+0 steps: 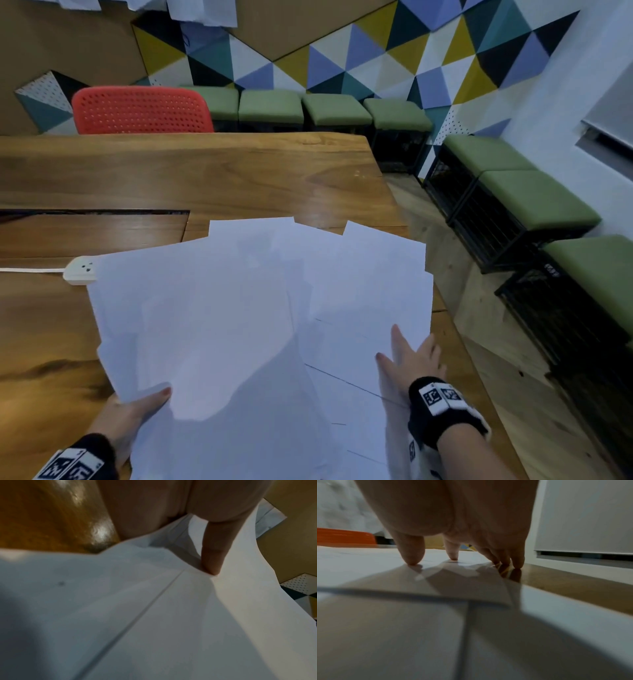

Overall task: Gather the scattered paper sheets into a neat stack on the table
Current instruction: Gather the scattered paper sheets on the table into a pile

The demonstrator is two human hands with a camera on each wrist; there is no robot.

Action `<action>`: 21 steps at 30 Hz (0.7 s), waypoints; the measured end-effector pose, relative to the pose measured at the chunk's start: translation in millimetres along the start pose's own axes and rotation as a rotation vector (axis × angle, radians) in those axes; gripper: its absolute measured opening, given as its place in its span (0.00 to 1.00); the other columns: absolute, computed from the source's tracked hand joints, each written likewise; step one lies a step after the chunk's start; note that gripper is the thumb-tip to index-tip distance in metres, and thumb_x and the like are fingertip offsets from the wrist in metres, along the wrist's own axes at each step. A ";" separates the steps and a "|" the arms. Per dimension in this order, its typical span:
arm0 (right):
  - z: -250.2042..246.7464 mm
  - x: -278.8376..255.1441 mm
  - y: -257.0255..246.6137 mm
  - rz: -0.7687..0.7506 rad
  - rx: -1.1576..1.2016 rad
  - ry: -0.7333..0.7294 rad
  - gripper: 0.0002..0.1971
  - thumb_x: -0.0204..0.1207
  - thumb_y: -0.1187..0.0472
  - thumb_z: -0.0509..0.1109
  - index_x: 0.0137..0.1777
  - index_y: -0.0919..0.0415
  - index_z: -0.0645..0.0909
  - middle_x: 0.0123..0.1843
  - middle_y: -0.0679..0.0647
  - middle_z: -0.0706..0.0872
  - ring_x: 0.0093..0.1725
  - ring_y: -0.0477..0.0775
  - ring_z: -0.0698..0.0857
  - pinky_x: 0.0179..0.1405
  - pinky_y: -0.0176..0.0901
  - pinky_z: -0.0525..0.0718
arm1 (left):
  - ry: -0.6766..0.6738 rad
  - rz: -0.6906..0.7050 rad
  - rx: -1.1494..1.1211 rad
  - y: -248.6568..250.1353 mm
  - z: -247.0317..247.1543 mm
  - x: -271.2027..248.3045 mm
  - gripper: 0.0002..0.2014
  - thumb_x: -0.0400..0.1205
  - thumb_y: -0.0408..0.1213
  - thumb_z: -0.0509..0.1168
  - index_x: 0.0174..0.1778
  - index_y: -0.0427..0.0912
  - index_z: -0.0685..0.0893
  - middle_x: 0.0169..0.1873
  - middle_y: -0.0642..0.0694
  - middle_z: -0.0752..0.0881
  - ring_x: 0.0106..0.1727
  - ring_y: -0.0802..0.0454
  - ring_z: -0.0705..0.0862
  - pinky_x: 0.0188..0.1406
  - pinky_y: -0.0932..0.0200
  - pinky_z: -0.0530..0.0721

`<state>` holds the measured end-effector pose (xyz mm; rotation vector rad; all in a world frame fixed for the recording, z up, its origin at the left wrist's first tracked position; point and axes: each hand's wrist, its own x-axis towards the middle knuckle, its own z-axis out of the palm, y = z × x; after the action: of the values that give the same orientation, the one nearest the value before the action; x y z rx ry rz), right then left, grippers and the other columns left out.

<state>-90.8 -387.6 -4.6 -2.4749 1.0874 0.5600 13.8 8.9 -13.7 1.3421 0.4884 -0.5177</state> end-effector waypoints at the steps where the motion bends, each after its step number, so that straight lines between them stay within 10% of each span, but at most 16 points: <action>1: 4.3 -6.5 -2.8 -0.037 -0.030 -0.005 0.34 0.75 0.36 0.55 0.79 0.35 0.45 0.83 0.67 0.37 0.82 0.70 0.40 0.80 0.65 0.49 | -0.001 -0.007 0.001 -0.8 0.0 1.9 0.20 0.77 0.18 0.61 0.64 0.34 0.76 0.48 0.36 0.84 0.49 0.36 0.82 0.62 0.39 0.74; 5: 14.6 -29.7 -8.3 -0.150 -0.019 0.006 0.31 0.76 0.41 0.60 0.78 0.38 0.55 0.84 0.62 0.45 0.82 0.66 0.48 0.78 0.60 0.57 | 0.009 -0.028 0.009 -4.4 0.1 7.3 0.22 0.76 0.19 0.62 0.68 0.33 0.75 0.49 0.35 0.84 0.51 0.34 0.82 0.56 0.40 0.78; 9: -8.0 -12.8 -8.8 0.112 0.456 0.258 0.32 0.70 0.50 0.73 0.71 0.59 0.68 0.72 0.65 0.66 0.70 0.66 0.69 0.66 0.54 0.73 | 0.010 -0.048 0.012 -3.9 2.2 7.9 0.23 0.76 0.19 0.62 0.67 0.34 0.75 0.49 0.35 0.85 0.51 0.33 0.82 0.57 0.40 0.77; 14: -25.0 12.4 -21.1 0.247 0.666 0.189 0.38 0.63 0.56 0.80 0.68 0.66 0.66 0.70 0.67 0.69 0.63 0.69 0.77 0.47 0.51 0.76 | 0.007 -0.079 0.027 -2.5 1.6 7.5 0.22 0.74 0.19 0.64 0.65 0.34 0.76 0.52 0.32 0.84 0.56 0.29 0.81 0.63 0.35 0.75; 21: -7.3 16.5 -34.2 0.158 0.733 0.118 0.24 0.66 0.67 0.76 0.62 0.68 0.75 0.61 0.65 0.85 0.57 0.65 0.84 0.51 0.47 0.79 | 0.023 -0.094 0.063 -4.0 1.8 8.2 0.19 0.74 0.19 0.66 0.61 0.32 0.77 0.53 0.29 0.84 0.54 0.28 0.82 0.58 0.37 0.78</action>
<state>-53.2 -379.6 -0.5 -1.8061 1.2577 0.0263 17.9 5.9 -21.4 1.3910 0.5600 -0.5994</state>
